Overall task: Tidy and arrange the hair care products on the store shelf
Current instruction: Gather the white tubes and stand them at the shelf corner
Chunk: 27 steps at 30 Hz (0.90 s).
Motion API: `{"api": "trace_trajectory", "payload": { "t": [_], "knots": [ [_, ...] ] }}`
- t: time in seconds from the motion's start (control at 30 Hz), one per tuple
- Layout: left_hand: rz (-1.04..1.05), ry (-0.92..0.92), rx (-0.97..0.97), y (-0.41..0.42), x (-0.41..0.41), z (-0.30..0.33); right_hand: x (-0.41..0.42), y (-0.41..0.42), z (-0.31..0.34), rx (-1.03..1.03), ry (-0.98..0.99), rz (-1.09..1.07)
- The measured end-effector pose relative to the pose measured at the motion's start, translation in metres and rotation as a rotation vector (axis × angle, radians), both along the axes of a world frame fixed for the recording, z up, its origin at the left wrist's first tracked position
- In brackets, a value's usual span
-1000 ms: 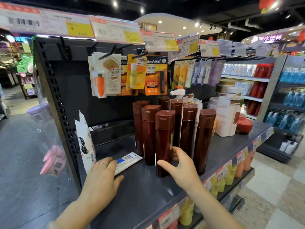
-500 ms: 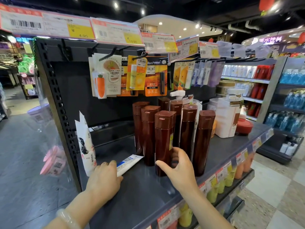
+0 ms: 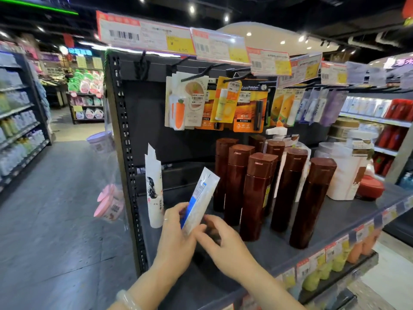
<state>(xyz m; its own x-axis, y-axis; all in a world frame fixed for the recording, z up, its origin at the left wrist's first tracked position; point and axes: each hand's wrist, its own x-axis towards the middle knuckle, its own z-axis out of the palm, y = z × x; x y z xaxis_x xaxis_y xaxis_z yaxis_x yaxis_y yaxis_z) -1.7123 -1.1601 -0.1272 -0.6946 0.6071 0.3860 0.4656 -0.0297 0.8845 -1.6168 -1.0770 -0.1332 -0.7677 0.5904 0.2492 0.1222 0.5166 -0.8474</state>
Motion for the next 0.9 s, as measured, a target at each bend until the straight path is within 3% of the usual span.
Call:
{"api": "trace_trajectory", "payload": {
  "t": [0.1,0.37,0.5,0.7,0.83,0.9],
  "knots": [
    [-0.044,0.006,0.002,-0.008,-0.004,-0.005,-0.014,-0.006,0.004,-0.11,0.048,0.044],
    [-0.05,-0.076,-0.067,-0.038,-0.024,-0.013,-0.028,-0.017,0.009,-0.093,0.061,0.095],
    [-0.22,0.003,-0.118,-0.042,-0.032,-0.008,-0.026,-0.013,0.012,-0.142,0.019,0.175],
    [-0.279,0.001,-0.13,-0.051,-0.036,-0.013,-0.023,-0.011,0.007,-0.066,-0.071,0.162],
    [-0.218,0.175,-0.164,-0.051,-0.038,-0.017,-0.029,-0.02,0.004,0.028,-0.114,0.092],
    [-0.173,0.175,-0.176,-0.05,-0.043,-0.02,-0.035,-0.025,0.004,0.089,-0.112,0.03]
  ]
}}
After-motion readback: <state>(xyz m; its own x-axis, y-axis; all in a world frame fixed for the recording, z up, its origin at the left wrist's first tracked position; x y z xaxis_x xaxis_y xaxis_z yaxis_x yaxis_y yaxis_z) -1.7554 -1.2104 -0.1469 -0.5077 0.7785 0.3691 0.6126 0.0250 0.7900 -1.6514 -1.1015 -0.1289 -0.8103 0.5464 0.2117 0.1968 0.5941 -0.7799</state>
